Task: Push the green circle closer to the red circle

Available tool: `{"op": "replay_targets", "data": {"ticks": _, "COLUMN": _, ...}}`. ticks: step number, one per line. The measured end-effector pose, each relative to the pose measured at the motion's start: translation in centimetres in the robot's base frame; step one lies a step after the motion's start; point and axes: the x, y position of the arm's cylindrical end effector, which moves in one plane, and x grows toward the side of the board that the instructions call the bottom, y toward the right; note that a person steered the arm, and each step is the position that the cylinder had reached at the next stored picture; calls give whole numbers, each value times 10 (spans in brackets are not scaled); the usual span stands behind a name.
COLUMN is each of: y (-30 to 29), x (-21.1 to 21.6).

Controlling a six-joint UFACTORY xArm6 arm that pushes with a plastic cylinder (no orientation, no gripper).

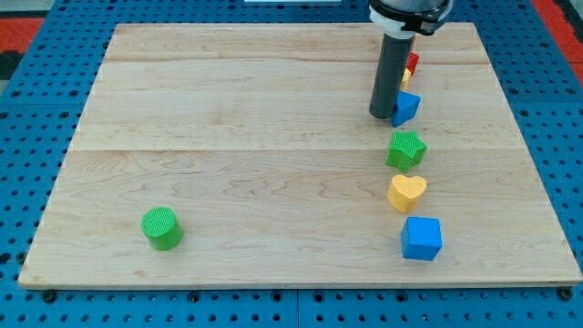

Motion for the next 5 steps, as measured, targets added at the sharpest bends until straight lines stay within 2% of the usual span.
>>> {"op": "replay_targets", "data": {"ticks": 1, "y": -72, "x": 37}}
{"op": "replay_targets", "data": {"ticks": 2, "y": -94, "x": 167}}
{"op": "replay_targets", "data": {"ticks": 3, "y": -106, "x": 236}}
{"op": "replay_targets", "data": {"ticks": 4, "y": -177, "x": 229}}
{"op": "replay_targets", "data": {"ticks": 5, "y": -239, "x": 191}}
